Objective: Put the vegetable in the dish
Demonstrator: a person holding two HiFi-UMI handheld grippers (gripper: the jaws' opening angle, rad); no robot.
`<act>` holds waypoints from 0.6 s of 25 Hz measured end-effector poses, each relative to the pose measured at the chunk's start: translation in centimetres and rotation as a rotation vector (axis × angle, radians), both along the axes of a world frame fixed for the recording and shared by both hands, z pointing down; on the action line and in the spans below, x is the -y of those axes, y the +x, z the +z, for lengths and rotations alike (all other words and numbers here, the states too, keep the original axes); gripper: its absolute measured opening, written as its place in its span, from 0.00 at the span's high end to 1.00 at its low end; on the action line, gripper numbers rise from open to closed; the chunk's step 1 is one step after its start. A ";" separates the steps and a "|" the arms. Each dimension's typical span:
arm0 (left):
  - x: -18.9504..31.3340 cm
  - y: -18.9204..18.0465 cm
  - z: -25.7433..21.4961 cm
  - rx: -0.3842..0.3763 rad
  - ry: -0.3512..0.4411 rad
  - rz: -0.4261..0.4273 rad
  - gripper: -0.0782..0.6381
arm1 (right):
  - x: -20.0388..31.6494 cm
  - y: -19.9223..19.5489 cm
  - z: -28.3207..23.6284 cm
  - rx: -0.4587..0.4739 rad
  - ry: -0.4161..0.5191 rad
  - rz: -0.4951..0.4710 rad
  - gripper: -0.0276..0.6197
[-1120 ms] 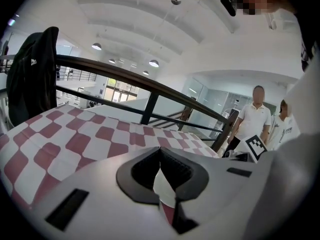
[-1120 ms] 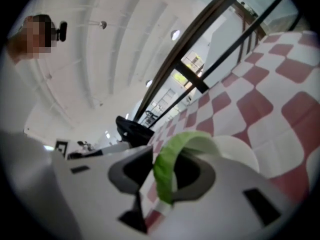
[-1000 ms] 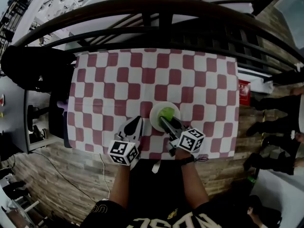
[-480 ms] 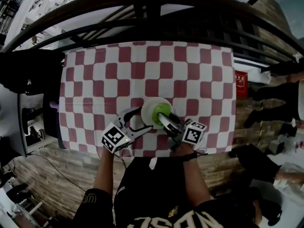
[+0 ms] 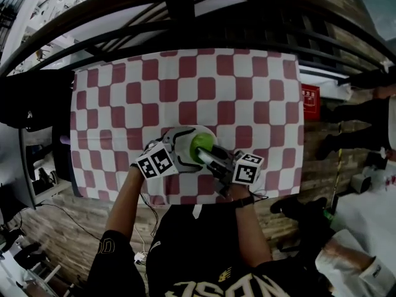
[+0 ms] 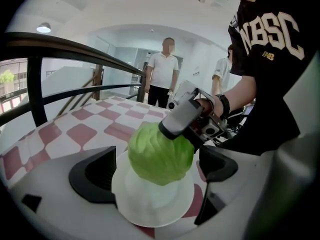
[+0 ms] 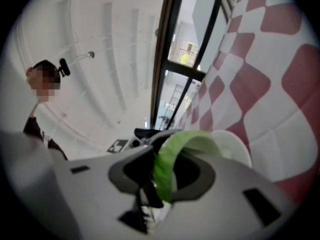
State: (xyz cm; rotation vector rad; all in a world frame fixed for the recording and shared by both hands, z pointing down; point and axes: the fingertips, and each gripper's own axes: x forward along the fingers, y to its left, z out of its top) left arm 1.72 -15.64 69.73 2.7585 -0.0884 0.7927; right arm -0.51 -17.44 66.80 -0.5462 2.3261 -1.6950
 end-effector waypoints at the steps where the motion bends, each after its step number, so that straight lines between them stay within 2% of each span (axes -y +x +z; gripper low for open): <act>1: 0.1 0.2 0.1 0.003 -0.001 0.022 0.16 | 0.0 0.0 0.0 0.001 -0.001 -0.003 0.76; 6: -0.4 0.7 1.4 0.039 -0.025 0.102 0.17 | 0.0 -0.2 -0.1 -0.004 -0.001 -0.009 0.77; 11: -0.8 0.9 1.8 0.043 -0.081 0.114 0.22 | 0.0 0.1 0.1 0.006 -0.017 0.007 0.76; 15: -1.3 0.2 1.9 0.111 -0.137 0.115 0.23 | -0.3 -0.3 0.2 0.015 -0.049 -0.013 0.76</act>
